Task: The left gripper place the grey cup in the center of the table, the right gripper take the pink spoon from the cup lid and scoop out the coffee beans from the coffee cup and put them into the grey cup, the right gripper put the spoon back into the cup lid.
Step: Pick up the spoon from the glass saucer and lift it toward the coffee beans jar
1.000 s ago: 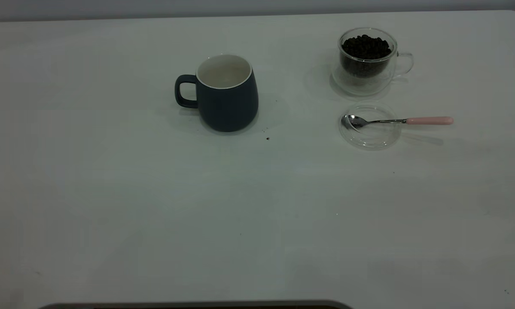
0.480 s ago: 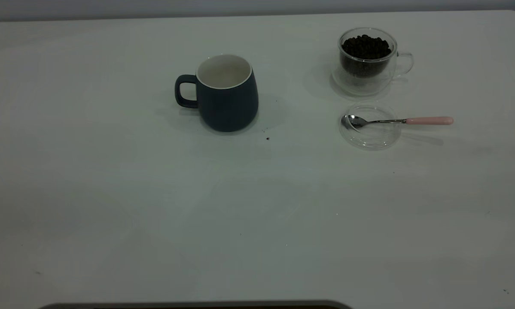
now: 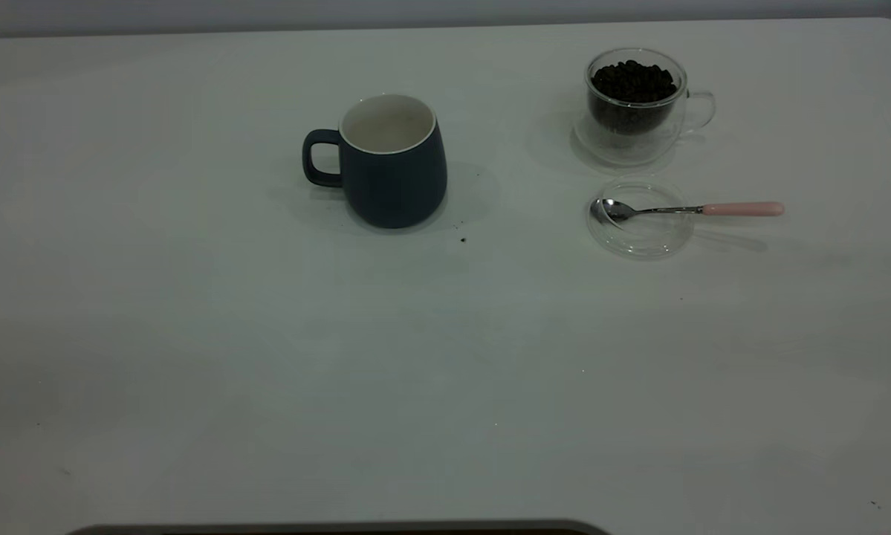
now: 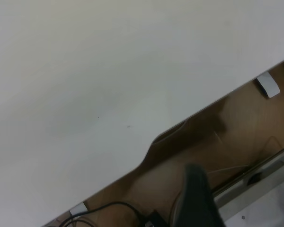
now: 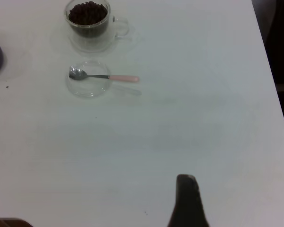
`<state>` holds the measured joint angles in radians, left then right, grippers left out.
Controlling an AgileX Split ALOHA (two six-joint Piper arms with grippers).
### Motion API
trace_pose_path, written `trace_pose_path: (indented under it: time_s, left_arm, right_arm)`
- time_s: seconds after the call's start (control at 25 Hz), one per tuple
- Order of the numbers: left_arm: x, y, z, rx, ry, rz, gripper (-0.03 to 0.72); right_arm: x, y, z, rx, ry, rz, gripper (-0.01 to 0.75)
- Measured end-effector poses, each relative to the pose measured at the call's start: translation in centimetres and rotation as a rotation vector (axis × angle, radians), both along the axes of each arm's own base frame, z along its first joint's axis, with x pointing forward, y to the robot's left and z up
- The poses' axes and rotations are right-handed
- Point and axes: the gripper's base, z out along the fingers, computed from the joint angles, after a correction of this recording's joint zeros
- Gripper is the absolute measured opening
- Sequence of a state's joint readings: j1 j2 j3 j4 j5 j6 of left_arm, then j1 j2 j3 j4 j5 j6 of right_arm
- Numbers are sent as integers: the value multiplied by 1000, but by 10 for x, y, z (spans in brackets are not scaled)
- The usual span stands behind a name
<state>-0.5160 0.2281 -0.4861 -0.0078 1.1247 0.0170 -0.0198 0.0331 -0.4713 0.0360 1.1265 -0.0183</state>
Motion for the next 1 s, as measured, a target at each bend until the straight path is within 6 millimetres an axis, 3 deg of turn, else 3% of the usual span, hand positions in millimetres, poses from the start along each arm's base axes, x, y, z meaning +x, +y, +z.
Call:
trace_pose_path:
  time_s: [0.28, 0.48, 0.68, 1.0]
  left_arm:
    - [0, 0, 0, -3, 2, 40, 567]
    - [-4, 5, 1, -21, -39, 259, 567]
    - [-22, 9, 1, -60, -169, 419, 567]
    - [-32, 9, 0, -75, -228, 464, 567]
  right_arm:
    - [0, 0, 0, 0, 0, 0, 591]
    - [0, 0, 0, 0, 0, 0, 591]
    - [0, 0, 0, 0, 0, 0, 591]
    - [0, 0, 0, 0, 0, 0, 591]
